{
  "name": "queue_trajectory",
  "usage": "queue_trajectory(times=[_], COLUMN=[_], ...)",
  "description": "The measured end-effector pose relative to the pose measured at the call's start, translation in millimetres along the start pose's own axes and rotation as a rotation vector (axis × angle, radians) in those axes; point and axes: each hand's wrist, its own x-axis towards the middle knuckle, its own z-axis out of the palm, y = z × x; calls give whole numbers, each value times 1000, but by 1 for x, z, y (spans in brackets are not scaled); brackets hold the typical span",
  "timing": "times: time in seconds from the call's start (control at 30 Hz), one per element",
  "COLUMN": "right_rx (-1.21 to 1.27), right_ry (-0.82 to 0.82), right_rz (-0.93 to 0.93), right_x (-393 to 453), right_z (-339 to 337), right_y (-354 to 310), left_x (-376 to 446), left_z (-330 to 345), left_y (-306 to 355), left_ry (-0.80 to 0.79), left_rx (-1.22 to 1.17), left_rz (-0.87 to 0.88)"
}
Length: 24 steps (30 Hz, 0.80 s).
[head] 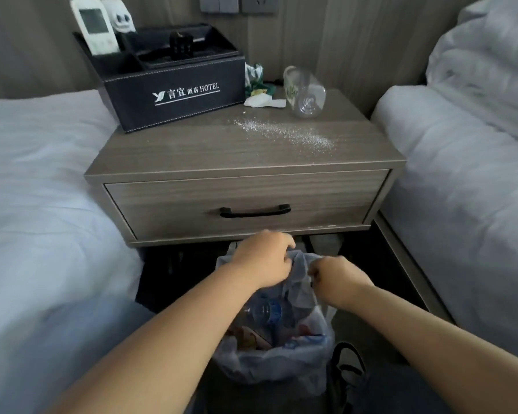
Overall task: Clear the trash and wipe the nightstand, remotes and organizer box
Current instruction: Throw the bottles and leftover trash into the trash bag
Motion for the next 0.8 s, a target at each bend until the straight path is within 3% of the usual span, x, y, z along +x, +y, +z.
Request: queue_trajectory(times=[0.1,0.23,0.47,0.53,0.7,0.8], right_rx=[190,426,416,321,248,208], right_ry=[167,416,785,779,540,597], right_rz=[-75,-128,-170,-131,156,199], right_x=[-25,-40,57,105,184,195], right_z=[-47,-117,-238,-257,-261,-254], right_y=[-9,-27,-76,-85,-92,-85], left_x=[-19,-16,37,45,55,54], left_z=[-59,-112,-155,-159,-170,-176], left_y=[13,5,-12,-19,-39,-43], left_ry=[255,519,608,596,605,602], left_rx=[-305,-539,-655,-711,-922,-960], left_rz=[66,83,78,66,19,-23])
